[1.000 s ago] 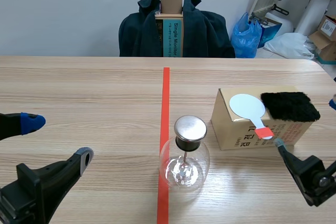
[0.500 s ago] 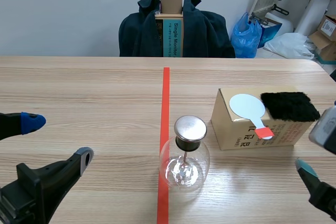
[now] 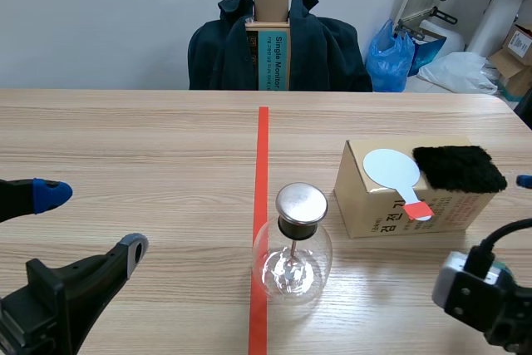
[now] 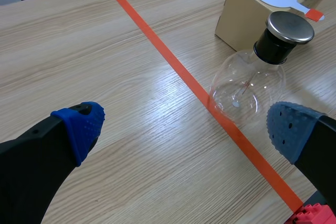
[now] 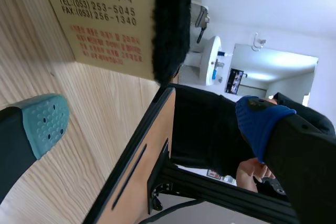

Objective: Do the electroscope experiment.
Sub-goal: 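Pick up the white charging plate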

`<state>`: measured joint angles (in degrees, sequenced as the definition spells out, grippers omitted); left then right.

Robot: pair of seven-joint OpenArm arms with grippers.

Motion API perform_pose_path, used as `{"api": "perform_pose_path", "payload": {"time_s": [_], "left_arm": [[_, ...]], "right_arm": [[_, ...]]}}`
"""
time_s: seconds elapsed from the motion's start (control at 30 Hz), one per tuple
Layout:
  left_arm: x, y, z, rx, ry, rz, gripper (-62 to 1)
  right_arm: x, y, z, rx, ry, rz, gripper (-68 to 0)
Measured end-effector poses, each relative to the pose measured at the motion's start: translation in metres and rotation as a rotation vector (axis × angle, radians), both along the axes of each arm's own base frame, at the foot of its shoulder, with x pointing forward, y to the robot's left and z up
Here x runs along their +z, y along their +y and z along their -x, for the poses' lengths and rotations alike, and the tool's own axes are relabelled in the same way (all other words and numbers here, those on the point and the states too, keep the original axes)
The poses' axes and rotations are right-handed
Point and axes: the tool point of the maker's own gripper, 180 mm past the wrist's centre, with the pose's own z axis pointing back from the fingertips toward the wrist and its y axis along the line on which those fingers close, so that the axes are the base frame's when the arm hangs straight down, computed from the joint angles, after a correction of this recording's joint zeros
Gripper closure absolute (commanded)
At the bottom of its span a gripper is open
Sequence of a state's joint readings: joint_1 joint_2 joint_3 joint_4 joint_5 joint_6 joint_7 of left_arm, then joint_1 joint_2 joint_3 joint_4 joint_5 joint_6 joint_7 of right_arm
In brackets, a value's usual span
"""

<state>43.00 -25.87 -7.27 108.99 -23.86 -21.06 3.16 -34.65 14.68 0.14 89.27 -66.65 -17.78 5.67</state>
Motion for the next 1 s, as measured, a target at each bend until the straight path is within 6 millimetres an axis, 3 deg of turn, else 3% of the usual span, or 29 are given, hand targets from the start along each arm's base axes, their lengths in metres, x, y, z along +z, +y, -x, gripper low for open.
{"api": "perform_pose_path", "payload": {"time_s": [0.3, 0.43, 0.6, 1.0], "left_arm": [[0.000, 0.000, -0.001, 0.000, -0.002, 0.000, -62.3], [0.000, 0.000, -0.001, 0.000, -0.002, 0.000, -62.3], [0.000, 0.000, -0.001, 0.000, -0.002, 0.000, -62.3], [0.000, 0.000, -0.001, 0.000, -0.002, 0.000, -62.3]], "right_arm": [[-0.031, 0.040, -0.029, 0.188, -0.006, -0.049, -67.9], [-0.031, 0.056, -0.035, 0.286, -0.012, -0.074, -67.9], [-0.027, 0.078, -0.030, 0.413, -0.017, -0.108, -67.9], [-0.027, 0.080, -0.028, 0.423, -0.017, -0.110, -67.9]]}}
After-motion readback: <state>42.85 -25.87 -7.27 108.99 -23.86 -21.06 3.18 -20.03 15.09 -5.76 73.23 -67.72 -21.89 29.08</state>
